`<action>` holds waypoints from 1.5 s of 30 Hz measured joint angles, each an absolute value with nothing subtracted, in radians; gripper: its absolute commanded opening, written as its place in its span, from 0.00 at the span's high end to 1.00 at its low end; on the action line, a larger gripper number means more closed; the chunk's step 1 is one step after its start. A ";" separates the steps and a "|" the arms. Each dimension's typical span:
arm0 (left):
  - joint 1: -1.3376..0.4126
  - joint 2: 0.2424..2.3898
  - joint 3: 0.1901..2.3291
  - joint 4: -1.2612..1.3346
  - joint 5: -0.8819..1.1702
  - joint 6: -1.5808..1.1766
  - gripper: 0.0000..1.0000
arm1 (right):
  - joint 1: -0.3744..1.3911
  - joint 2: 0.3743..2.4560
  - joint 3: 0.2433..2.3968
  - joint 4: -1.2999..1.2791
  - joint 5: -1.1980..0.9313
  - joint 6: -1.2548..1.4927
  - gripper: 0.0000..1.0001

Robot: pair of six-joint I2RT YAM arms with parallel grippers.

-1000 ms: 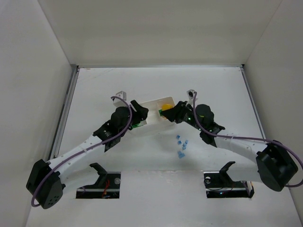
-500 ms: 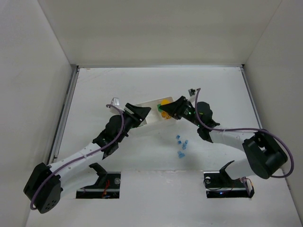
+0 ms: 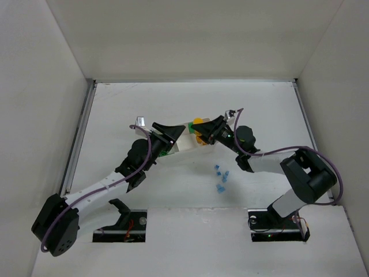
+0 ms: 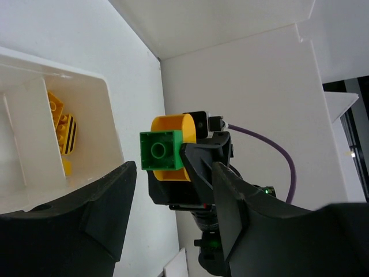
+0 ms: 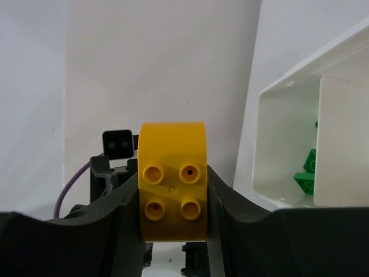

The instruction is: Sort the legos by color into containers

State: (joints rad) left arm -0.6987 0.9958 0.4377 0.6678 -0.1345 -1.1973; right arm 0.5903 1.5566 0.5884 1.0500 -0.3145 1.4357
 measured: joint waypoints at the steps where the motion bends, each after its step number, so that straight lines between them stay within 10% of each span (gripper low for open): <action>1: -0.696 1.001 0.438 0.670 -0.134 -1.198 0.49 | 0.591 1.560 0.588 1.062 -0.315 1.443 0.72; 31: -0.720 1.125 0.438 0.807 -0.120 -1.216 0.59 | 0.612 1.649 0.588 1.245 -0.307 1.594 0.72; 45: -0.723 1.155 0.438 0.842 -0.138 -1.221 0.81 | 0.624 1.678 0.588 1.270 -0.286 1.612 0.71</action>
State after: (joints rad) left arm -0.7231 1.1549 0.4377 0.8425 -0.1379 -1.2205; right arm 0.6235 1.6775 0.5884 1.2697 -0.2855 1.6123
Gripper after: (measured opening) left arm 0.333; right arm 0.431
